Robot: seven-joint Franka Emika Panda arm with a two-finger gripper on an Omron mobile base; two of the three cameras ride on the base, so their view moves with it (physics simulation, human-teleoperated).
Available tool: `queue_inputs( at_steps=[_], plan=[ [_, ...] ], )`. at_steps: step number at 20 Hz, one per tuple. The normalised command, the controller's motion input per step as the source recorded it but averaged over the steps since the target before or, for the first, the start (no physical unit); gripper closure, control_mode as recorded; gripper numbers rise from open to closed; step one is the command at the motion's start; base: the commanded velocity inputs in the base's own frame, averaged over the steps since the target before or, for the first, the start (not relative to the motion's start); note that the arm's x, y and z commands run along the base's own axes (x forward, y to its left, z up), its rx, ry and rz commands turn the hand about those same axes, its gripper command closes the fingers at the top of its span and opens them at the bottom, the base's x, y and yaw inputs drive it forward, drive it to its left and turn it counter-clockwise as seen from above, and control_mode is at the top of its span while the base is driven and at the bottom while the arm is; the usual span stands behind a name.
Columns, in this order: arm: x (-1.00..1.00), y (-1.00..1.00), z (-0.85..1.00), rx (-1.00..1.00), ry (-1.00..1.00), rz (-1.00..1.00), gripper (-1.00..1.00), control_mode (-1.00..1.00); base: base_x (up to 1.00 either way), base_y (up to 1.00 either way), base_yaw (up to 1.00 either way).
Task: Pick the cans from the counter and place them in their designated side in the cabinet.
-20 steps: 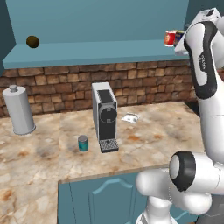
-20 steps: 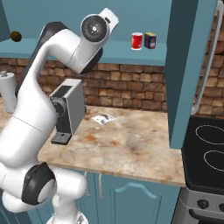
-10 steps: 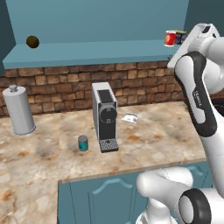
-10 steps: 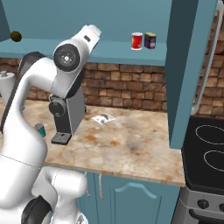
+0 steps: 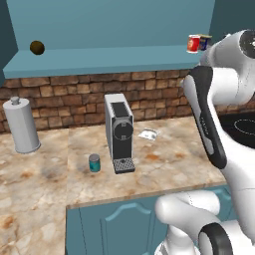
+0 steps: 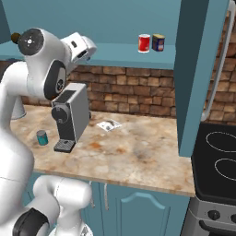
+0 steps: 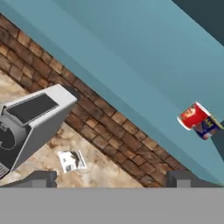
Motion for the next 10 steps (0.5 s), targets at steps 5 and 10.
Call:
queue_inputs(
  at_steps=[5,10],
  plan=[
    [-0.67,0.04,-0.32,0.05,0.30,-0.11,-1.00,-1.00,0.00,0.00,0.00],
    [-0.46,0.02,-0.37,0.05,0.04,-0.06,-1.00,-1.00,0.00,0.00,0.00]
  ],
)
